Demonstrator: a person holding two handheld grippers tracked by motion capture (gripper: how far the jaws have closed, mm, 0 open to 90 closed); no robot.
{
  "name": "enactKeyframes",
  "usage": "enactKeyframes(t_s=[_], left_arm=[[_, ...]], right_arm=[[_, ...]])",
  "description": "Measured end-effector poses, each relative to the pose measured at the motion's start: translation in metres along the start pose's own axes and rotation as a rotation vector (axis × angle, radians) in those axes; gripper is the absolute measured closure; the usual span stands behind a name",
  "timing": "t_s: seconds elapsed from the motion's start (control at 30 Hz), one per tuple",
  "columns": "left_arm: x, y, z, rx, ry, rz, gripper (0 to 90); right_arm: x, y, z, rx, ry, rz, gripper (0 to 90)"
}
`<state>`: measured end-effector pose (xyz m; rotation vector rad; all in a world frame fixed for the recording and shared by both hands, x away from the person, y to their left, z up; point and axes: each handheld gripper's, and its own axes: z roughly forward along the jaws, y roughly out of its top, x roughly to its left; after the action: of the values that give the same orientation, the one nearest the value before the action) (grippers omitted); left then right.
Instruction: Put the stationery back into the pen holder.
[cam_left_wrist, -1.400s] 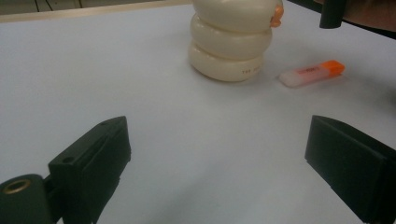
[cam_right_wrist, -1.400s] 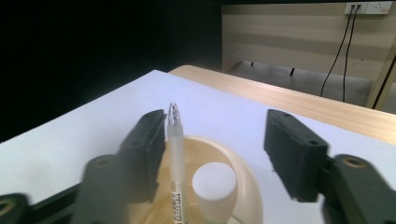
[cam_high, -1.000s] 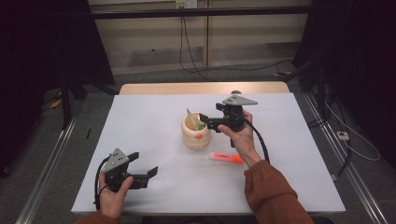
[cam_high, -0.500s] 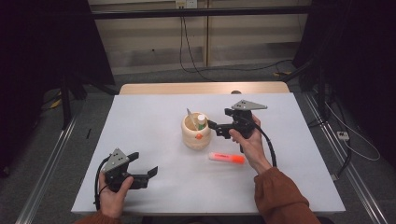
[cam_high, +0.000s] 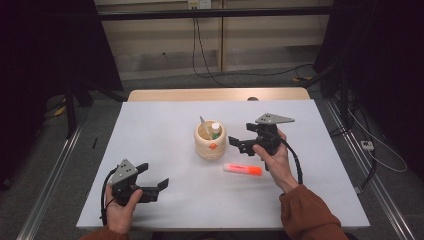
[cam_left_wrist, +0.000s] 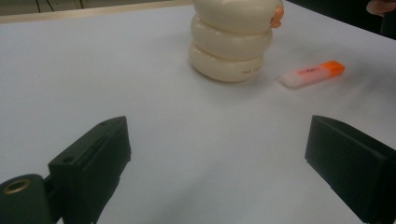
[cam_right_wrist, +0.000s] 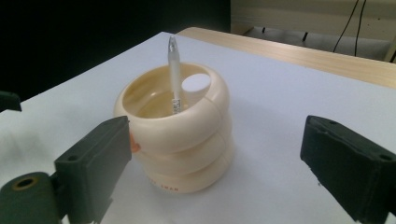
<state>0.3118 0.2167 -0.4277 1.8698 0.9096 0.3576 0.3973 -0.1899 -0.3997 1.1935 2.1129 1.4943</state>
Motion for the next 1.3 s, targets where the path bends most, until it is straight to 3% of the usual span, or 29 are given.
enactKeyframes(t_s=[0.37, 0.7, 0.8, 0.93, 1.1, 1.3], left_arm=[[-0.001, 0.000, 0.000, 0.001, 0.001, -0.002, 6.6], [-0.001, 0.000, 0.000, 0.002, 0.000, -0.001, 6.6], [-0.001, 0.000, 0.000, 0.002, -0.001, -0.002, 6.6], [-0.001, 0.000, 0.000, 0.000, -0.001, -0.003, 6.6], [0.000, 0.000, 0.000, 0.002, -0.001, -0.002, 6.6], [-0.001, 0.000, 0.000, 0.000, -0.001, -0.003, 6.6]], right_arm=[[-0.005, -0.015, -0.021, 0.027, 0.024, -0.018, 6.7], [-0.015, -0.030, -0.039, 0.090, 0.056, -0.011, 5.7], [-0.017, -0.032, -0.040, 0.119, 0.052, 0.007, 6.5], [-0.019, -0.032, -0.039, 0.152, 0.094, 0.015, 5.7], [-0.017, -0.035, -0.036, 0.207, 0.114, -0.005, 11.0], [-0.015, -0.036, -0.035, 0.250, 0.082, -0.033, 13.5]])
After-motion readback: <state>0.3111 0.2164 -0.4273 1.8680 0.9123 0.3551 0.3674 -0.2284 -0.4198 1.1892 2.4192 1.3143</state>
